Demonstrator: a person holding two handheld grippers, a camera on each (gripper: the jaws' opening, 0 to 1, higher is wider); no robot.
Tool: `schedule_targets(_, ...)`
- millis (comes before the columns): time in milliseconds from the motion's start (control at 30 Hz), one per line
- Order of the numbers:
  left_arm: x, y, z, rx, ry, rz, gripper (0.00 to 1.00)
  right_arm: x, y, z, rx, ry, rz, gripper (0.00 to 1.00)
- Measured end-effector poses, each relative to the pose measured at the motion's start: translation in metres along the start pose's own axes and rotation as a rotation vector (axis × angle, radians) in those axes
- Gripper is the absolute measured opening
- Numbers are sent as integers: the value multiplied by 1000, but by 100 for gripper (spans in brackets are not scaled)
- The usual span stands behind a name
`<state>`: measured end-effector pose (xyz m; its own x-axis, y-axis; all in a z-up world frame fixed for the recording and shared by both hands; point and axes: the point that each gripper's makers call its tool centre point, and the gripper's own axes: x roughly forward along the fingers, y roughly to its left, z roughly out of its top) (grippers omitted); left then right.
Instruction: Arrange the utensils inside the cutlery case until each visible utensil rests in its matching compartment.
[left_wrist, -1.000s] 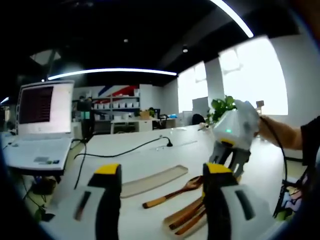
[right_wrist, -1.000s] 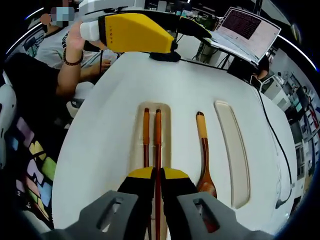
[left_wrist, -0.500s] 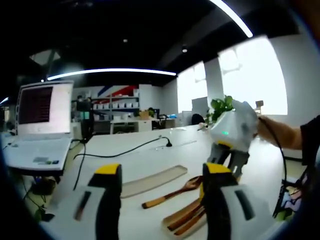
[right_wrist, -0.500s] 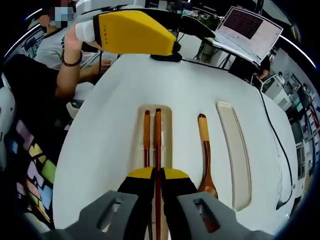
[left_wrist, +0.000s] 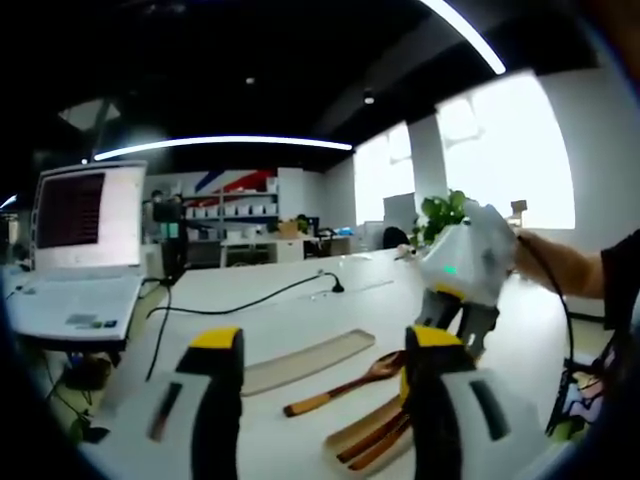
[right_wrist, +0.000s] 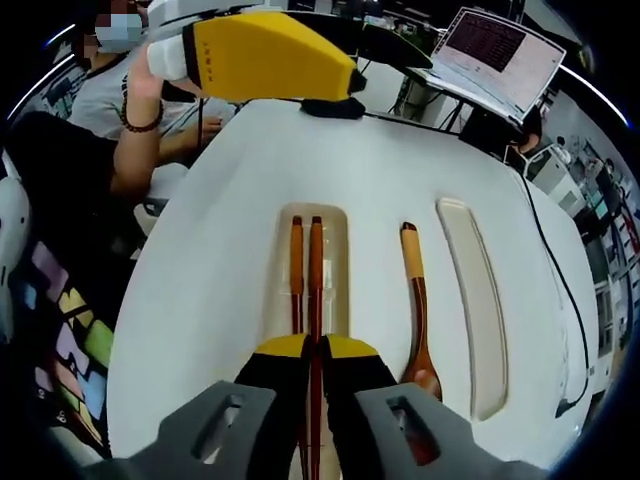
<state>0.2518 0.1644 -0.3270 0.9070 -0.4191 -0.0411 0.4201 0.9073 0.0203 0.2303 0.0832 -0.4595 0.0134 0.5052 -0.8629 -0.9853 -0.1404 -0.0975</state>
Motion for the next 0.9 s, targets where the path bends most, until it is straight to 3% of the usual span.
schedule_targets(133, 0, -1, 0, 2, 2, -3, 68, -4, 2, 6, -12, -30, -3, 12)
schedule_targets(633, -1, 2, 1, -3, -1, 0, 68, -9, -5, 16, -2, -53, -21, 14)
schedule_targets(900, -3, 6, 4, -6, -13, 7, 67, -22, -30, 26, 10, -48, -61, 16)
